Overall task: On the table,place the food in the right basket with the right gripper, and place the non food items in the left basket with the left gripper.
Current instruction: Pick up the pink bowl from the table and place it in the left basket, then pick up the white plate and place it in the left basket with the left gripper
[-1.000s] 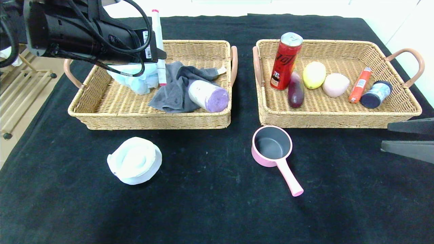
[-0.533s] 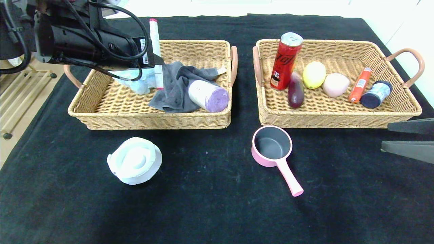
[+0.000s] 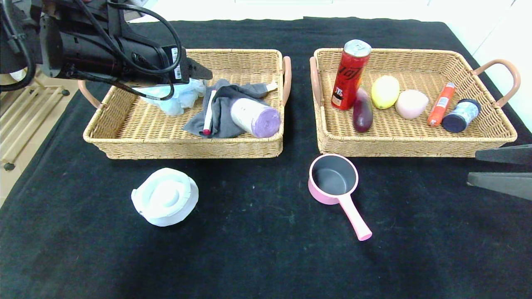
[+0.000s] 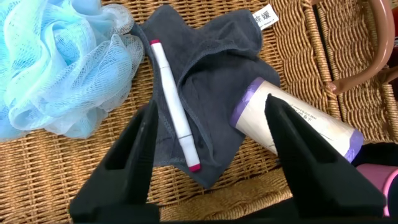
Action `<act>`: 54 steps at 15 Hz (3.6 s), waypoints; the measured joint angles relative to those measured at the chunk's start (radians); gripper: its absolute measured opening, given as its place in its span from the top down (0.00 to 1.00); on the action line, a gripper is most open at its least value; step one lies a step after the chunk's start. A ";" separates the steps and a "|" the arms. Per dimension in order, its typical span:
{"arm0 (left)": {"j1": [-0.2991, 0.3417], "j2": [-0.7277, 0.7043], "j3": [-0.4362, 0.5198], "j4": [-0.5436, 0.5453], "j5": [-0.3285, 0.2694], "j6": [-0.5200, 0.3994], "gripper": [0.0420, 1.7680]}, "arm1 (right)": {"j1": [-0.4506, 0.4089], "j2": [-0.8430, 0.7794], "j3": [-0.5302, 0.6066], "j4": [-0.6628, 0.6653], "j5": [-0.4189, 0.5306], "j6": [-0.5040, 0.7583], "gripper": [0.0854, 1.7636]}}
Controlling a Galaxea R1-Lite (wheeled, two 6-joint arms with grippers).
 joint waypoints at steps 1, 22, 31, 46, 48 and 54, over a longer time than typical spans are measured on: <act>0.000 -0.001 0.000 0.000 0.001 0.000 0.25 | 0.000 0.000 0.000 0.000 0.000 0.000 0.03; -0.180 -0.108 0.040 0.195 0.146 -0.023 0.05 | 0.001 0.003 0.003 0.000 0.000 -0.003 0.03; -0.374 -0.111 0.052 0.341 0.245 -0.116 0.04 | 0.001 0.003 0.003 0.000 -0.001 -0.003 0.03; -0.585 0.080 0.022 0.370 0.333 -0.225 0.03 | 0.000 0.003 -0.001 -0.001 -0.001 -0.003 0.03; -0.587 0.112 -0.008 0.369 0.332 -0.233 0.03 | 0.000 0.003 -0.001 -0.001 -0.001 -0.003 0.03; -0.587 0.192 -0.053 0.330 0.363 -0.225 0.03 | 0.000 0.001 -0.001 -0.001 0.000 -0.002 0.03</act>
